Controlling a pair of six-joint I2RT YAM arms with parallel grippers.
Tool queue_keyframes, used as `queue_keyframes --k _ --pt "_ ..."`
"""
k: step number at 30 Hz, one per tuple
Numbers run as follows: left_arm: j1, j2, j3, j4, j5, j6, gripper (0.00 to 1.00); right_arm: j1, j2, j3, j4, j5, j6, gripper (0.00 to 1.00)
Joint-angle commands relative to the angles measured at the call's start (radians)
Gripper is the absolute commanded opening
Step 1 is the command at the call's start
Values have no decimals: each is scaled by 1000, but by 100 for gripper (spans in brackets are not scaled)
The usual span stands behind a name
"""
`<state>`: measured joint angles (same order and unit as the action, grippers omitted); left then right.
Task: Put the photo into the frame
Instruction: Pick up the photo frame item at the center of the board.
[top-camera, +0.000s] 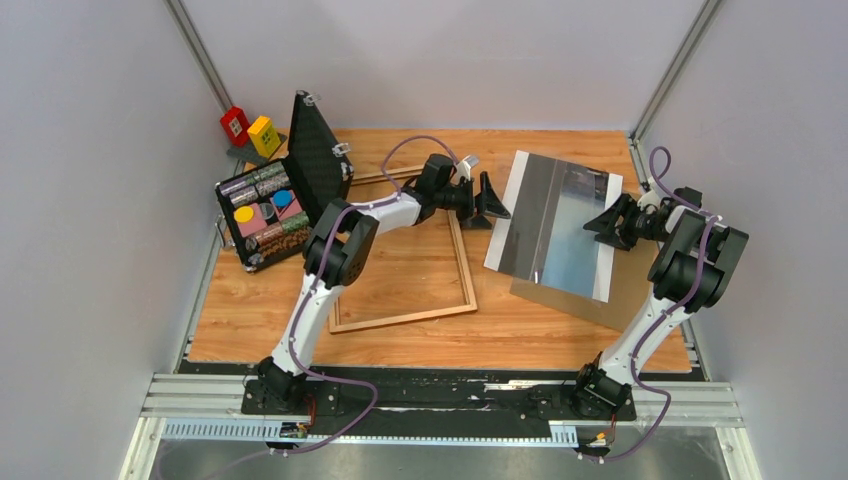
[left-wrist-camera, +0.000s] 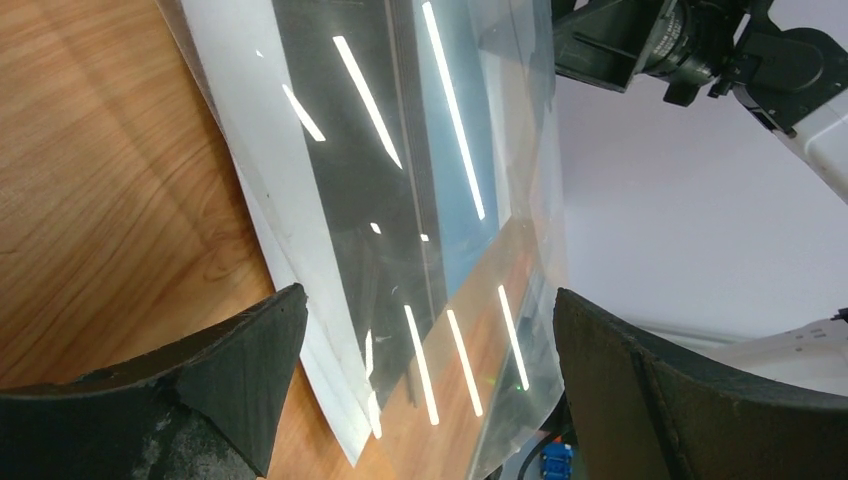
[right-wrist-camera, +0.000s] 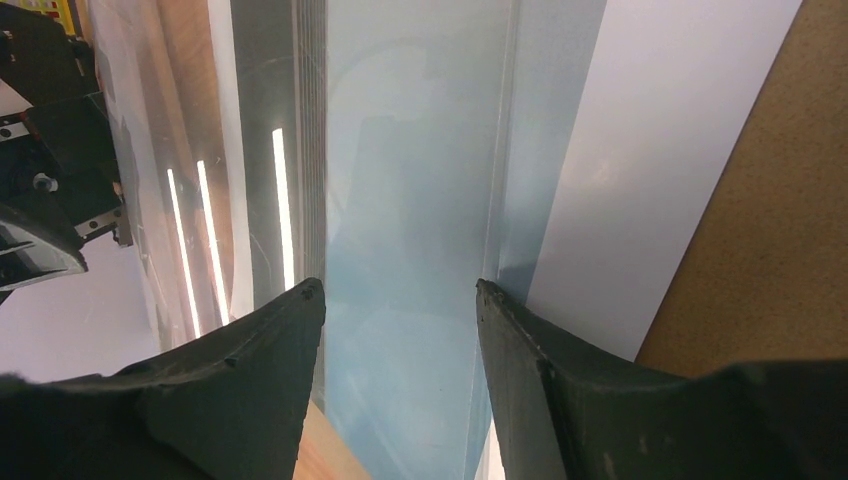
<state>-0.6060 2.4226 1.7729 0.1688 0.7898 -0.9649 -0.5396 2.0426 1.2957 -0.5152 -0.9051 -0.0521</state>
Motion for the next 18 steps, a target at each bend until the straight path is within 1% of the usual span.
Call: queue_keyframes --k 1,11,18 --pt "9 -107 -4 41 32 -4 100 13 31 -27 -38 37 5 60" --pt "8 -127 -16 34 28 -1 100 13 29 -27 -31 51 5 60" --pt "9 -125 -30 72 40 -33 100 13 34 -34 -26 51 10 60"
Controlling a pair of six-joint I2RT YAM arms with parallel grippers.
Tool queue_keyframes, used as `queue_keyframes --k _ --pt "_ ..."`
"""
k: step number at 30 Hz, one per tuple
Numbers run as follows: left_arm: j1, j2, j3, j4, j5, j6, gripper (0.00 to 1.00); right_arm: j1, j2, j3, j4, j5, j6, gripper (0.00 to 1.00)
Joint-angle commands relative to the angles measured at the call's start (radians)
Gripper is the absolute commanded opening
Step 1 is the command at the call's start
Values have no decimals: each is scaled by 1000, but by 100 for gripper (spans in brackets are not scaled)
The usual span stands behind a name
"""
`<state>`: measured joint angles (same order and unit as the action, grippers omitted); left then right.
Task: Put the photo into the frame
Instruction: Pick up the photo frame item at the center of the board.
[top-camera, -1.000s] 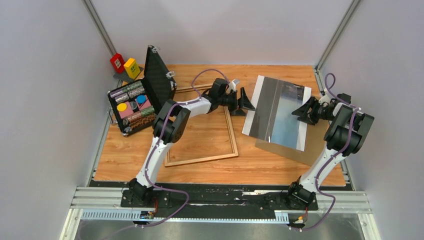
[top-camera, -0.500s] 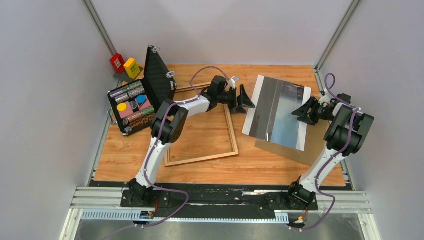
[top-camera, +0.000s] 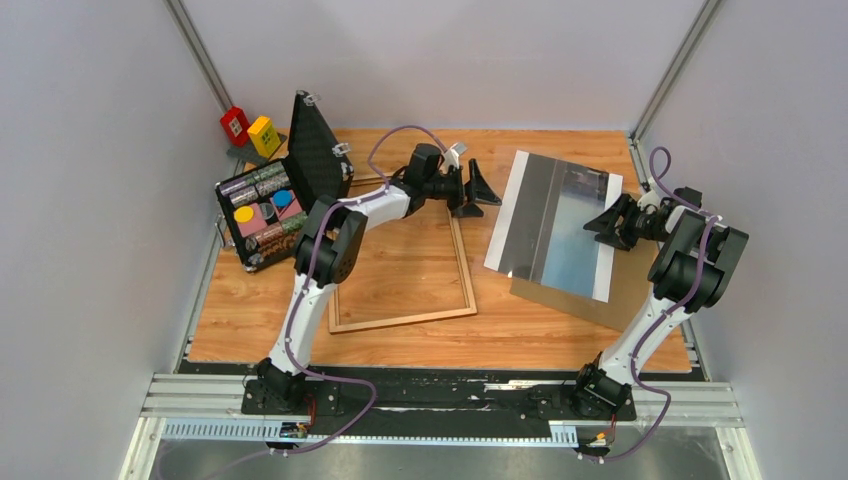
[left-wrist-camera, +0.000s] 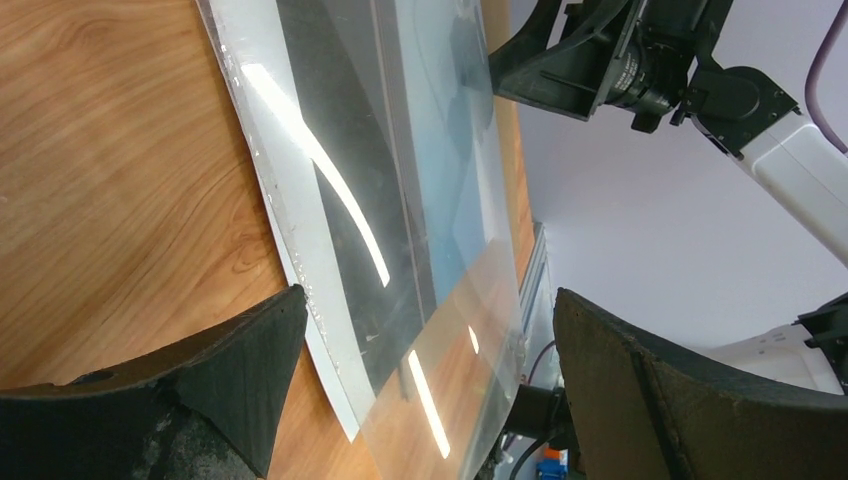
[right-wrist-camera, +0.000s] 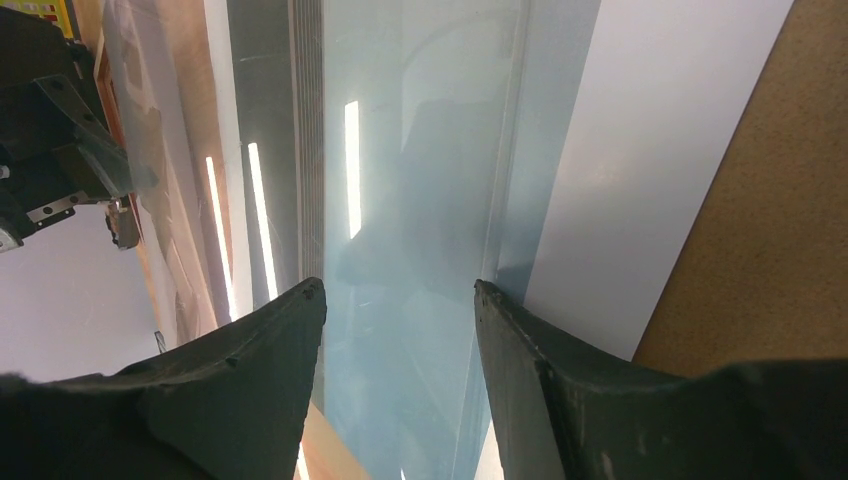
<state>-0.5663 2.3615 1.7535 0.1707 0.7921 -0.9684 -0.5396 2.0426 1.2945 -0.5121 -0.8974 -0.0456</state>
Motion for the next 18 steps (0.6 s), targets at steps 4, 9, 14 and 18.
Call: queue_keyframes --k 4,9,14,18 --pt "-30 -63 -24 108 45 -70 100 13 30 -39 -22 46 6 60" --pt "-32 -81 -56 135 46 -91 100 13 31 -47 -14 50 9 60" --pt "-32 -105 -80 148 45 -110 100 13 29 -49 -9 55 10 60" --pt "-32 -125 -88 147 44 -110 100 13 24 -53 -7 58 9 60"
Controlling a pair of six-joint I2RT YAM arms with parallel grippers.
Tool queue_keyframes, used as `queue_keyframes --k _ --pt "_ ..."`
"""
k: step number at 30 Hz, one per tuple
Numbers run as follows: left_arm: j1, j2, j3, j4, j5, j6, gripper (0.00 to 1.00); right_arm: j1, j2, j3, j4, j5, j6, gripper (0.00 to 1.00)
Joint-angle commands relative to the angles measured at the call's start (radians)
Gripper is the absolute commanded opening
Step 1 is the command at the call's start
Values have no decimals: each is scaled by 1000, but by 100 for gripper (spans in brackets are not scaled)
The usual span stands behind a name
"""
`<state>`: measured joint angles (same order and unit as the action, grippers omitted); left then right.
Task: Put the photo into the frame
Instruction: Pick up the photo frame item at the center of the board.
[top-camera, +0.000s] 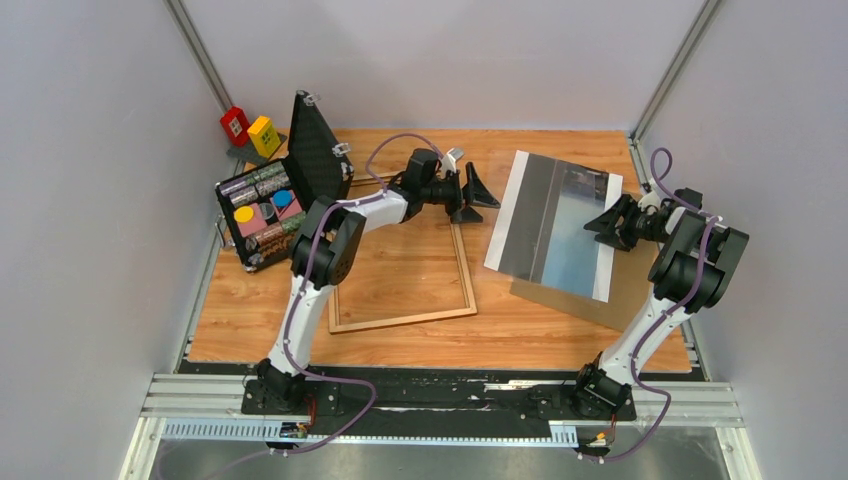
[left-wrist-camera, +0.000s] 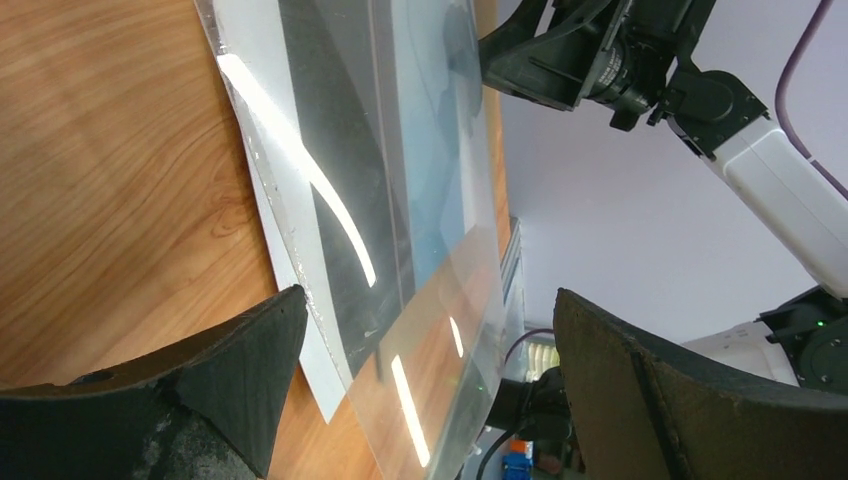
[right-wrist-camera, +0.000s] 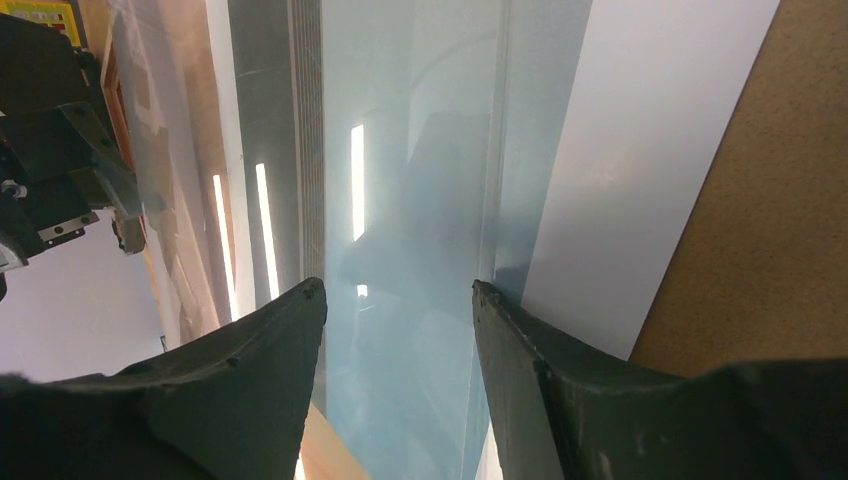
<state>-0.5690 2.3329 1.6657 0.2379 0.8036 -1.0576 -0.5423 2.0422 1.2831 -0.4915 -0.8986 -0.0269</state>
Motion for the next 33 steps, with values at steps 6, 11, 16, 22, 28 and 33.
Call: queue_keyframes --k 6,11,16,22,28,33 --pt "-28 -107 -19 108 37 -40 100 16 18 -48 -24 63 -8 60" --pt "-29 -119 -35 138 41 -73 100 16 16 -53 -21 67 -8 60" --pt "-30 -134 -49 162 43 -102 100 16 17 -56 -18 69 -9 60" --pt "-33 -142 -72 209 49 -148 100 16 14 -59 -15 68 -7 59" --pt "-40 -144 -87 256 54 -199 100 16 13 -61 -14 67 -6 59" --pt "-45 -152 -104 305 57 -241 100 16 13 -62 -10 67 -5 59"
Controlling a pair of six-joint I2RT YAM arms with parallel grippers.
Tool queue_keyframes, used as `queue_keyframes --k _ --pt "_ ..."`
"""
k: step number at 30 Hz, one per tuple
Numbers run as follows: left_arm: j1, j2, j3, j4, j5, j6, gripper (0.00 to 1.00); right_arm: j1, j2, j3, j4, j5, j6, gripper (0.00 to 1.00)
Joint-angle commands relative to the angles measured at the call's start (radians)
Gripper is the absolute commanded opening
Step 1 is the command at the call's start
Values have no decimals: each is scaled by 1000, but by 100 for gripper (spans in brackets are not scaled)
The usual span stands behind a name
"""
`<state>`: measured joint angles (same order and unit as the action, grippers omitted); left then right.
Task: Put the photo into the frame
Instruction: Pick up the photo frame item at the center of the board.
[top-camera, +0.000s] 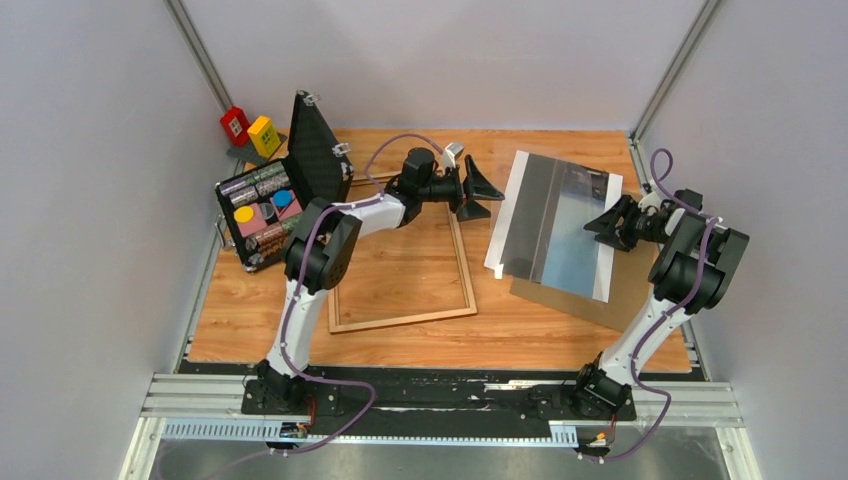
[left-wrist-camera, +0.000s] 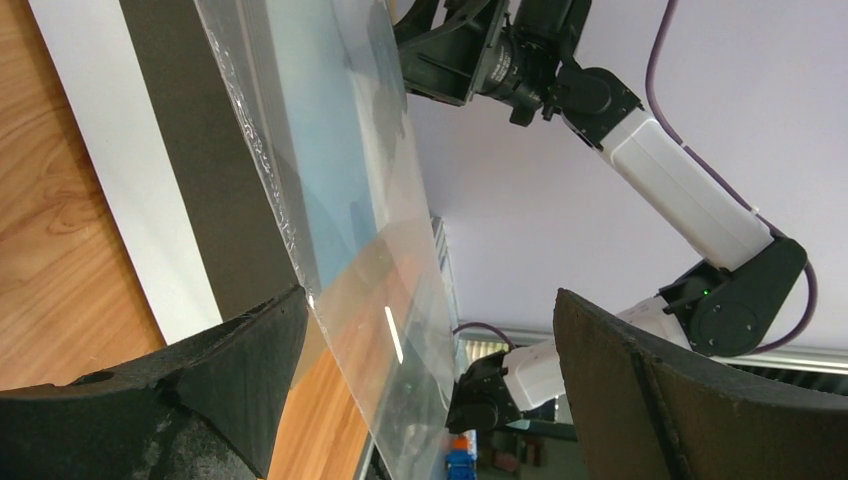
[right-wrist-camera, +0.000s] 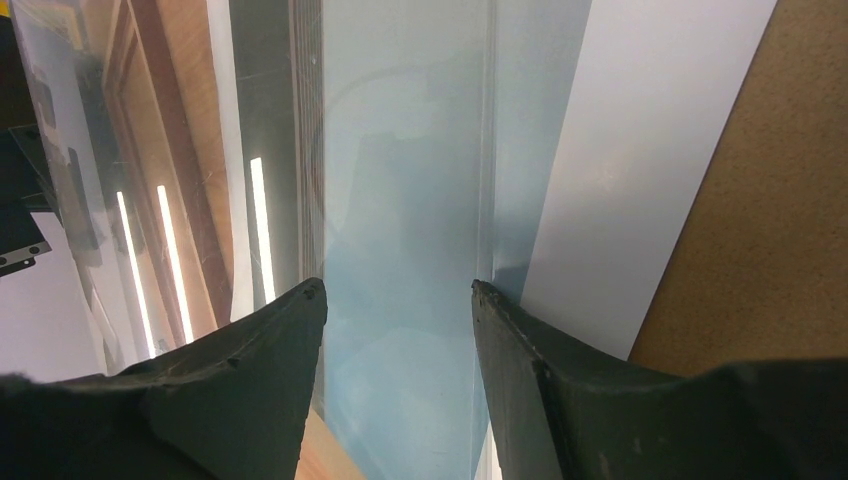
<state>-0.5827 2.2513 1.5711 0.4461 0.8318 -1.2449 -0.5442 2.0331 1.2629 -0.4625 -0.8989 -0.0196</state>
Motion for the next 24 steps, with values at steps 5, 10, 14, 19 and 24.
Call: queue_keyframes --k 5,10,14,19,24 --pt "-34 -79 -15 111 30 -72 100 18 22 -43 -38 71 -12 59" --pt "-34 -86 -23 135 33 -90 100 18 21 -44 -36 78 -14 59" --pt "-34 -92 -25 144 35 -99 100 18 21 -45 -33 83 -16 59" --pt "-35 -89 -21 150 35 -105 100 20 18 -49 -30 87 -15 59" --pt "-40 -74 -9 116 29 -72 100 19 14 -54 -28 89 -13 59"
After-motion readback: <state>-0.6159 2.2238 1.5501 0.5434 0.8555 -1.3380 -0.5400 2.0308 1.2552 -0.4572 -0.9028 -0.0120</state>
